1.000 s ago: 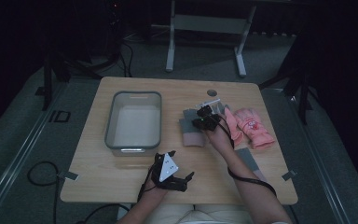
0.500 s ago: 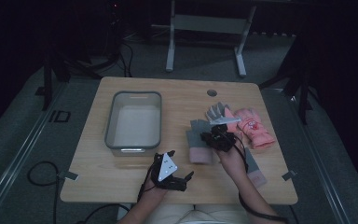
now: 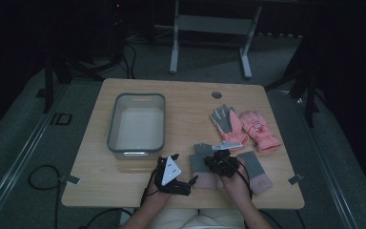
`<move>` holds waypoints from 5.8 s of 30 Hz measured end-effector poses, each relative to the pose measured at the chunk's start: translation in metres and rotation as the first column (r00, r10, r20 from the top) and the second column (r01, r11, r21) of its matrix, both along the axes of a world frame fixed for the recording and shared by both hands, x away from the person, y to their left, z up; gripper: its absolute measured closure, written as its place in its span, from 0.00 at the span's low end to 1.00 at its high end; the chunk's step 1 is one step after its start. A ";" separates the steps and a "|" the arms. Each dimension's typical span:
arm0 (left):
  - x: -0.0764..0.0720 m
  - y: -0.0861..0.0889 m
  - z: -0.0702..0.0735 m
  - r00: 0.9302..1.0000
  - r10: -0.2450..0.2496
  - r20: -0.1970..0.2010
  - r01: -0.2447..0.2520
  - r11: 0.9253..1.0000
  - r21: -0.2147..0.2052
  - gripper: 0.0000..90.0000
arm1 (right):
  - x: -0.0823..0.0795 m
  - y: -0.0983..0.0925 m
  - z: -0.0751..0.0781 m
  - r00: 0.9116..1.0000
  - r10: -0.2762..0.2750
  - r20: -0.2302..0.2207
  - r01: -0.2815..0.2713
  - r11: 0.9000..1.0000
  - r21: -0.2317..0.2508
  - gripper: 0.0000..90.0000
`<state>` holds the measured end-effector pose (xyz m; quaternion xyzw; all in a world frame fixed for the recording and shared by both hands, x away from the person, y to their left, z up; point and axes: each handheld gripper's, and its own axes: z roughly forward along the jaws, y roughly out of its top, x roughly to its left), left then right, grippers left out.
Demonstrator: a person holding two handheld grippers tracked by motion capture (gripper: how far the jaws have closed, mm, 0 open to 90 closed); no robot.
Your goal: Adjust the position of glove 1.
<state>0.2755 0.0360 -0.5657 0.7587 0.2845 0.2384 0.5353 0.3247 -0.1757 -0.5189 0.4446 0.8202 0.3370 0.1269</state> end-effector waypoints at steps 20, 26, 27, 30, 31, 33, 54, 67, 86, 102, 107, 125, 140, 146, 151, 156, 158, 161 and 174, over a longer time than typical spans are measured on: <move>0.000 0.000 0.000 1.000 -0.002 -0.004 0.002 1.000 0.001 0.00 | 0.004 0.003 -0.013 0.999 0.034 -0.015 -0.034 0.999 -0.032 0.66; 0.000 0.000 0.000 1.000 -0.001 -0.003 0.001 1.000 0.001 0.00 | 0.005 -0.024 0.007 0.996 0.080 0.041 -0.078 0.996 -0.044 0.65; 0.000 0.000 0.000 1.000 -0.001 -0.003 0.001 1.000 0.000 0.00 | 0.005 -0.030 0.009 0.995 0.089 0.048 -0.087 0.995 -0.051 0.65; 0.000 0.000 0.000 1.000 0.000 -0.005 0.000 1.000 -0.001 0.00 | 0.006 -0.056 0.017 0.992 0.103 0.073 -0.100 0.994 -0.036 0.64; 0.000 0.000 0.000 1.000 0.000 -0.005 0.000 1.000 -0.001 0.00 | 0.007 -0.064 0.019 0.992 0.102 0.076 -0.099 0.994 -0.045 0.64; 0.000 0.000 0.000 1.000 0.001 -0.006 -0.001 1.000 0.000 0.00 | 0.007 -0.073 0.021 0.991 0.103 0.092 -0.098 0.994 -0.056 0.65; 0.001 0.000 0.000 1.000 0.011 -0.008 -0.011 1.000 -0.006 0.00 | 0.005 -0.152 -0.015 0.990 0.143 0.002 -0.140 0.976 -0.164 0.63; 0.001 -0.001 0.000 1.000 0.024 -0.004 -0.024 1.000 -0.007 0.00 | 0.006 -0.160 -0.023 0.992 0.125 0.001 -0.124 0.989 -0.079 0.83; 0.001 0.000 0.000 1.000 0.023 -0.003 -0.023 1.000 -0.012 0.00 | -0.029 -0.112 0.036 0.998 -0.017 0.064 0.014 0.999 0.042 0.94; 0.000 -0.001 0.000 1.000 0.019 0.000 -0.019 1.000 -0.009 0.00 | -0.029 -0.101 0.003 0.958 -0.285 0.025 0.284 0.958 0.047 0.93; 0.000 -0.001 0.000 1.000 0.017 -0.001 -0.017 1.000 -0.009 0.00 | -0.022 -0.102 -0.009 0.951 -0.310 0.000 0.309 0.951 0.025 0.93; 0.000 -0.001 0.000 1.000 0.016 -0.003 -0.016 1.000 -0.007 0.00 | -0.016 -0.107 -0.013 0.959 -0.285 0.002 0.285 0.959 0.005 0.77; 0.000 -0.001 0.000 1.000 0.017 -0.002 -0.018 1.000 -0.008 0.00 | -0.007 -0.132 0.013 0.998 -0.021 0.062 0.027 0.994 -0.109 0.70; 0.000 -0.001 0.000 1.000 0.019 0.000 -0.019 1.000 -0.008 0.00 | -0.006 -0.130 0.006 0.998 0.046 0.037 -0.040 0.988 -0.149 0.65; 0.000 -0.001 0.000 1.000 0.022 -0.001 -0.022 1.000 -0.009 0.00 | -0.006 -0.128 -0.009 0.997 0.082 0.001 -0.080 0.979 -0.189 0.63; 0.000 -0.001 0.000 1.000 0.021 -0.001 -0.021 1.000 -0.009 0.00 | -0.005 -0.125 -0.017 0.997 0.073 -0.022 -0.076 0.976 -0.204 0.65; 0.000 -0.001 0.000 1.000 0.023 -0.002 -0.023 1.000 -0.010 0.00 | -0.006 -0.124 -0.018 0.998 0.064 -0.018 -0.066 0.977 -0.202 0.72; 0.001 -0.001 0.000 1.000 0.024 -0.007 -0.024 1.000 -0.011 0.00 | -0.008 -0.122 -0.018 0.999 0.052 -0.012 -0.053 0.977 -0.207 0.82; 0.002 0.001 0.000 1.000 0.012 -0.014 -0.013 1.000 -0.021 0.00 | -0.016 -0.106 0.026 0.999 0.021 0.024 -0.019 0.996 -0.089 0.94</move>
